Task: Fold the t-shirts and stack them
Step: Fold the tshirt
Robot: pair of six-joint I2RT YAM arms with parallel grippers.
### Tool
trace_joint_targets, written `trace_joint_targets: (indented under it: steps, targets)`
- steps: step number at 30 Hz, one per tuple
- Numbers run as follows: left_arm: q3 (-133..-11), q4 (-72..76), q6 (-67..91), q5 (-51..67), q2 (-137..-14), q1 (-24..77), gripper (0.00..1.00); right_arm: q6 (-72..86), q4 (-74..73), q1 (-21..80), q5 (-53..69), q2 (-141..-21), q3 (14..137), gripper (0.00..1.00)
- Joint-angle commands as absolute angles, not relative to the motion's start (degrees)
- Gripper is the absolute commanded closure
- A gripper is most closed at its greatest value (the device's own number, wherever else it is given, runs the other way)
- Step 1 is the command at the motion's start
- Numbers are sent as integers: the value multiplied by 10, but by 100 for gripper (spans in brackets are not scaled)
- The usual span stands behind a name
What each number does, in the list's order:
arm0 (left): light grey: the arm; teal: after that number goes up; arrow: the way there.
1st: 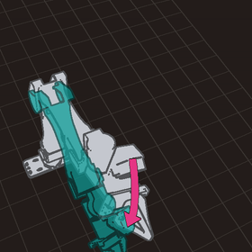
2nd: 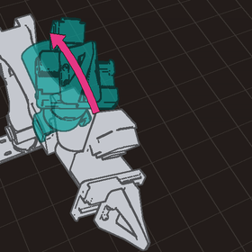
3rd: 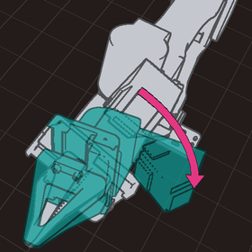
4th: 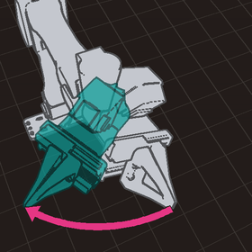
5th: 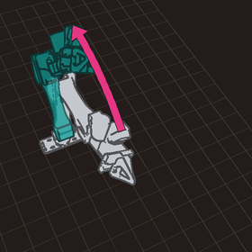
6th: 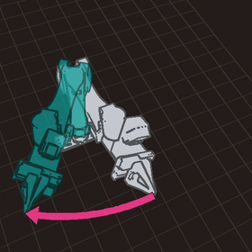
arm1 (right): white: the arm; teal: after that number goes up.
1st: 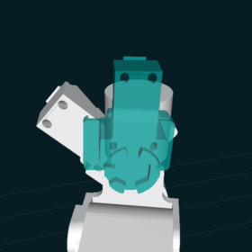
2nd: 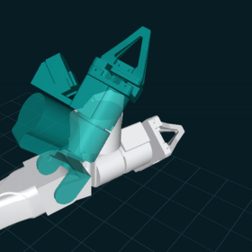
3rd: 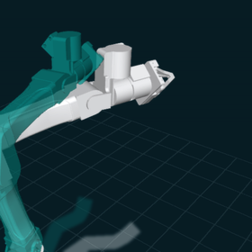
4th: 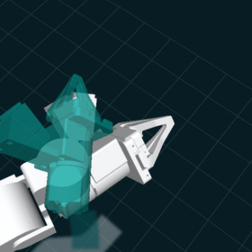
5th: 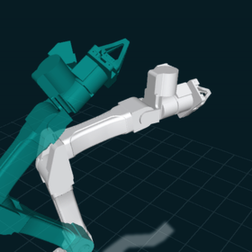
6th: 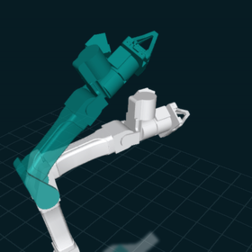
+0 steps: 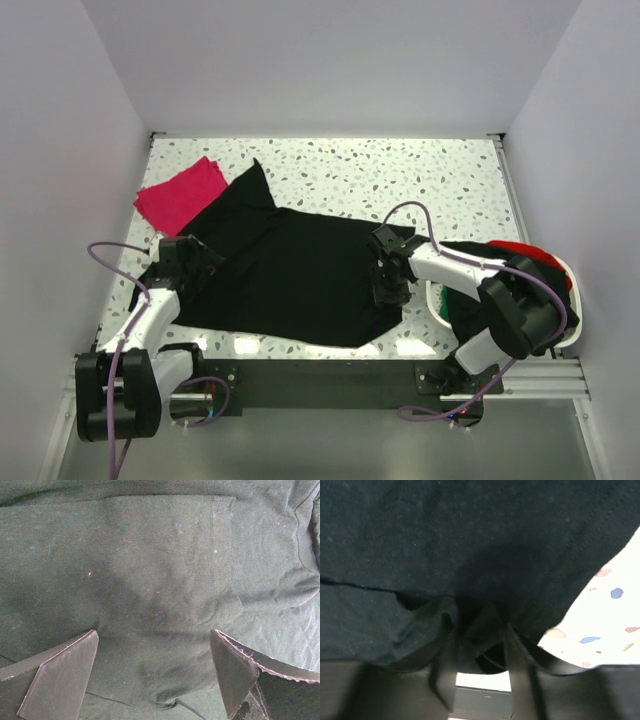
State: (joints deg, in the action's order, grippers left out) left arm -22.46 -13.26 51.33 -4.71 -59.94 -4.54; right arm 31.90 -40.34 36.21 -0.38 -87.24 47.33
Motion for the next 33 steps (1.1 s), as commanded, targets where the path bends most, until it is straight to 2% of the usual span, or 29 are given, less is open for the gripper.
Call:
trace_joint_targets:
  steps: [1, 3, 4, 7, 13, 17, 19, 21, 33]
  targets:
    - [-208, -189, 491, -62, -620, -54, 0, 309, -364, 359, 11, -885, 480, 62]
    - [-207, -191, 490, -64, -618, -54, 0, 302, -367, 359, 9, -889, 485, 70]
    - [-206, -192, 490, -64, -618, -53, 0, 299, -381, 359, 6, -889, 497, 77]
    - [-203, -192, 489, -64, -614, -53, 0, 287, -419, 359, -8, -883, 528, 84]
    - [-201, -189, 490, -62, -618, -54, 0, 253, -491, 359, -22, -889, 597, 81]
    - [-203, -186, 490, -61, -620, -54, 0, 247, -488, 359, -11, -902, 606, 81]
    - [-203, -185, 489, -61, -621, -54, 0, 249, -475, 359, -3, -908, 604, 93]
    - [-202, -185, 486, -61, -621, -54, 0, 257, -451, 359, -2, -914, 600, 100]
    - [-190, -185, 478, -53, -621, -54, 0, 265, -410, 360, 82, -979, 690, 98]
